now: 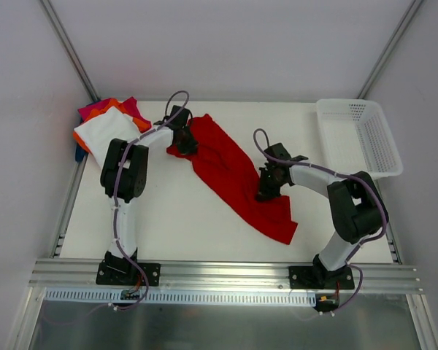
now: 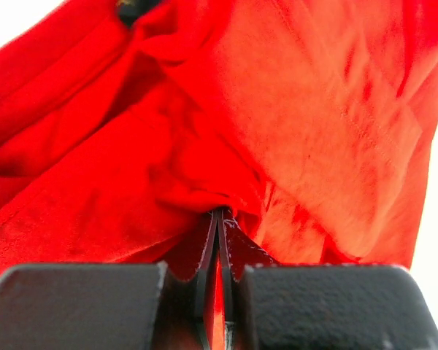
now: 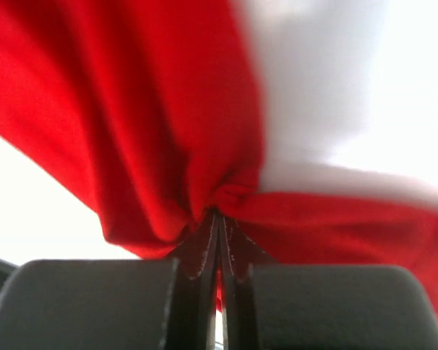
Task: Fold and stack the t-shirts
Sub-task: Fold the tshirt
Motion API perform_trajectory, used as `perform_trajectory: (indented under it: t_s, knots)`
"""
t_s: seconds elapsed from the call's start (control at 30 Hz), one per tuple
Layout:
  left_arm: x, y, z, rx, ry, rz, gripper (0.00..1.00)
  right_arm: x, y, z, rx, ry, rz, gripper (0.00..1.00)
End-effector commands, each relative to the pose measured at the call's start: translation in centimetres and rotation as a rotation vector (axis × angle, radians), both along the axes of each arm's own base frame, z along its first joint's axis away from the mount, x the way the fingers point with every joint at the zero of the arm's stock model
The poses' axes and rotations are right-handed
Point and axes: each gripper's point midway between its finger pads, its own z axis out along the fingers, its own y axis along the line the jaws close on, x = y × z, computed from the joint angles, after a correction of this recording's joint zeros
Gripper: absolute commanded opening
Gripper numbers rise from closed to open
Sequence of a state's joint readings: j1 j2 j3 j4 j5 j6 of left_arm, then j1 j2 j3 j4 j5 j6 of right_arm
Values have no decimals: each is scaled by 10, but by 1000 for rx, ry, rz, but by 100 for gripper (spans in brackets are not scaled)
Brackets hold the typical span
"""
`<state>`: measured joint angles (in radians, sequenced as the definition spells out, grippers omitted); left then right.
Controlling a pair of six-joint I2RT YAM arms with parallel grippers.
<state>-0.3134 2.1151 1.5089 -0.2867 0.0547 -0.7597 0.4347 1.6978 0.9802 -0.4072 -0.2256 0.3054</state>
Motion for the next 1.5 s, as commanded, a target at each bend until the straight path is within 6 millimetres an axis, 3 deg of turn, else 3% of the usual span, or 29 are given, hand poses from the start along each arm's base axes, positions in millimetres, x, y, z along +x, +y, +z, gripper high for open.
perform_trajectory:
  t_s: [0.0,0.07,0.1,0.17,0.2,0.23,0.3,0.33,0.47,0.57,0.6,0.63,0.77,0.83,0.87,0.9,0.97,1.0,1.03,1.07,1.1,1.13,1.17,1.2,1.27,1.3,1.37,1.4,1.47]
  knots:
    - [27,-37,1,-106,-13,-178,0,-13,33,17,51,-18,49,1]
    - [57,-50,21,-160,-78,-222,0,-16,43,17,56,-12,68,1]
    - [57,-59,4,-202,-37,-256,0,-21,51,16,55,-9,86,0]
    - [84,-67,28,-259,-110,-295,0,-23,59,16,52,-9,103,0]
    - [90,-69,15,-277,-98,-307,0,-29,67,16,50,-10,131,0]
    - [107,-74,40,-318,-171,-346,0,-33,72,14,46,-2,134,0]
    - [121,-78,31,-342,-193,-371,0,-41,89,15,54,-10,175,0]
    - [132,-83,55,-375,-257,-400,0,-45,95,15,55,-8,183,1]
    - [151,-82,65,-398,-343,-423,10,-50,116,13,22,-16,232,1]
    - [156,-79,83,-409,-417,-447,46,-51,120,10,10,-21,241,1]
    - [157,-76,100,-413,-453,-453,81,-51,119,10,5,-22,239,1]
    - [156,-74,104,-412,-463,-457,95,-51,118,10,-1,-26,242,1]
    - [155,-59,177,-381,-595,-463,99,-50,112,12,-30,-43,243,1]
    - [150,-49,195,-363,-617,-452,99,-50,109,14,-46,-56,243,1]
    - [141,-43,233,-355,-673,-449,99,-49,105,15,-70,-69,241,2]
    - [136,-37,247,-342,-691,-434,99,-49,102,16,-84,-74,239,4]
    - [119,-24,251,-312,-669,-399,99,-47,93,22,-115,-103,231,21]
    - [99,-14,295,-279,-737,-373,99,-45,90,26,-129,-116,229,33]
    - [80,-7,268,-260,-664,-353,99,-43,84,36,-143,-148,215,61]
    - [50,0,307,-241,-729,-339,99,-38,77,39,-174,-177,200,74]
    - [30,7,267,-215,-637,-315,99,-37,74,44,-180,-194,194,85]
    - [17,16,265,-173,-635,-270,99,-38,69,48,-196,-199,193,99]
    - [-11,21,290,-162,-687,-258,99,-35,66,56,-200,-229,183,99]
    - [-32,25,255,-149,-612,-245,99,-35,64,60,-201,-240,182,100]
    - [-70,32,271,-148,-655,-213,99,-38,59,70,-190,-261,177,99]
    - [-88,33,244,-147,-599,-211,99,-39,57,72,-187,-266,176,100]
    - [-121,33,249,-153,-621,-213,99,-45,51,77,-177,-282,171,99]
    - [-137,33,225,-162,-561,-205,99,-48,48,77,-175,-282,168,99]
    - [-166,27,216,-202,-529,-235,99,-54,44,77,-168,-284,155,99]
